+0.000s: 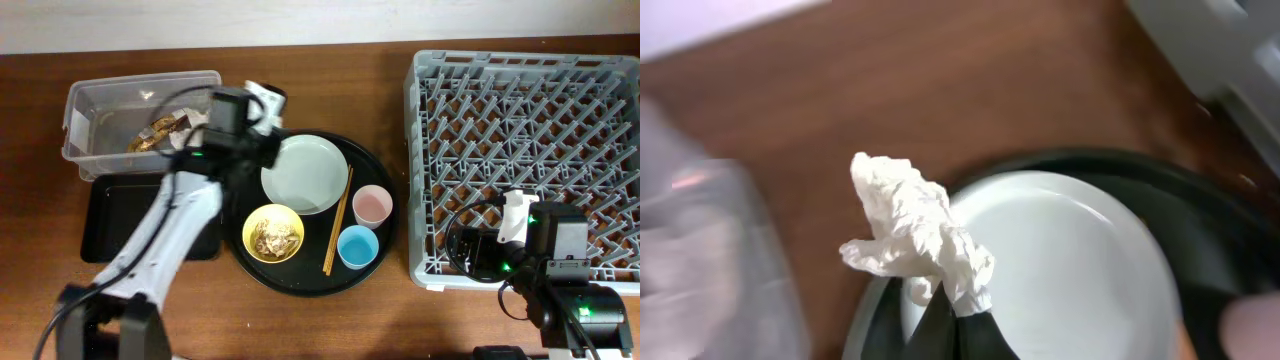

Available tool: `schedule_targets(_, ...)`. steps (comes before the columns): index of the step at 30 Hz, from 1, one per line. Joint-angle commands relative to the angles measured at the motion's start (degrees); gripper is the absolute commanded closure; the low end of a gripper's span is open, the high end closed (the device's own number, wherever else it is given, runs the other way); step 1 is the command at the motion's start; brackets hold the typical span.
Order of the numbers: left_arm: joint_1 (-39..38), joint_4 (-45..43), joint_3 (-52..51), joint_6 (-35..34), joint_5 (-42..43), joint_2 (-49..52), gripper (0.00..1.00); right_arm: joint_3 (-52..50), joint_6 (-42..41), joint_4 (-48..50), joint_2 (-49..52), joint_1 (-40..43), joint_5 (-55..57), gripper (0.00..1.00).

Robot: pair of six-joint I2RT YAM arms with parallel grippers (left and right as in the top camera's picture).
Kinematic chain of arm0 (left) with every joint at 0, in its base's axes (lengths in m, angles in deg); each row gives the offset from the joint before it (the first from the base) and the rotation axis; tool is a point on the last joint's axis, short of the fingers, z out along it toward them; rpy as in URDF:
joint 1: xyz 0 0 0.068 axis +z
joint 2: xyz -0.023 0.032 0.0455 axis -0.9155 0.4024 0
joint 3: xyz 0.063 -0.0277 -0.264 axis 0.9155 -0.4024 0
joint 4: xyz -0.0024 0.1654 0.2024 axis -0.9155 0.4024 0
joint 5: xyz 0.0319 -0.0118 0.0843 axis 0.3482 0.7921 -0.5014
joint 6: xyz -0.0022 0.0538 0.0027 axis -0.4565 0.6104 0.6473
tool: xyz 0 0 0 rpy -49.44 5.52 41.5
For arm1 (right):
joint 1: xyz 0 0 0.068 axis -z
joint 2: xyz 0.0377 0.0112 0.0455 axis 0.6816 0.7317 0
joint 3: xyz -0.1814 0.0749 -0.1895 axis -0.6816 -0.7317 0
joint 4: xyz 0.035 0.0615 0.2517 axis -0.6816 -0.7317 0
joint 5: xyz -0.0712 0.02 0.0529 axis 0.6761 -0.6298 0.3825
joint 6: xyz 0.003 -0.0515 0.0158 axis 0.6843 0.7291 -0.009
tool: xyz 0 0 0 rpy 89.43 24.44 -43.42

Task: Sort waste into correct bins and load items into the dishwasher rack
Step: 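Drop the tissue scrap into the clear bin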

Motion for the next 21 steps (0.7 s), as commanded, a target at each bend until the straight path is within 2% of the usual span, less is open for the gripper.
schedule_targets(1, 7.0, 0.5, 0.4, 0.3, -0.6, -1.8, 1.00, 0.9, 0.0, 0.0, -0.2, 0.3, -0.5, 0.02)
schedule_targets(4, 13.9, 0.6, 0.3, 0.3, -0.6, -1.2, 1.00, 0.9, 0.0, 0.0, -0.2, 0.3, -0.5, 0.02)
schedule_targets(7, 17.3, 0.6, 0.3, 0.3, -0.6, -0.5, 1.00, 0.9, 0.0, 0.0, -0.2, 0.3, -0.5, 0.01)
schedule_targets(8, 18.4, 0.6, 0.3, 0.3, -0.6, -0.2, 0.91, 0.9, 0.0, 0.0, -0.2, 0.3, -0.5, 0.02)
schedule_targets(9, 19.1, 0.6, 0.3, 0.3, -0.6, 0.2, 0.75, 0.9, 0.0, 0.0, -0.2, 0.3, -0.5, 0.01)
schedule_targets(11, 19.8, 0.4, 0.3, 0.3, -0.6, 1.0, 0.53, 0.9, 0.0, 0.0, -0.2, 0.3, -0.5, 0.02)
schedule_targets(16, 19.8, 0.3, 0.4, 0.3, -0.2, 0.9, 0.46, 0.9, 0.0, -0.2, -0.2, 0.3, -0.5, 0.02)
schedule_targets(17, 19.8, 0.6, 0.4, 0.3, 0.7, 0.2, 0.41, 0.9, 0.0, -0.2, -0.2, 0.3, -0.5, 0.02)
schedule_targets(18, 19.8, 1.2, 0.4, 0.3, 2.2, -0.8, 0.33, 0.9, 0.0, -0.2, -0.2, 0.3, -0.5, 0.02)
schedule_targets(20, 19.8, 2.2, 0.4, 0.3, 4.0, -2.4, 0.02, 0.9, 0.0, -0.2, -0.2, 0.3, -0.5, 0.02)
schedule_targets(21, 19.8, 3.0, 0.4, 0.3, 6.0, -3.6, 0.01, 0.9, 0.0, -0.2, -0.2, 0.3, -0.5, 0.02)
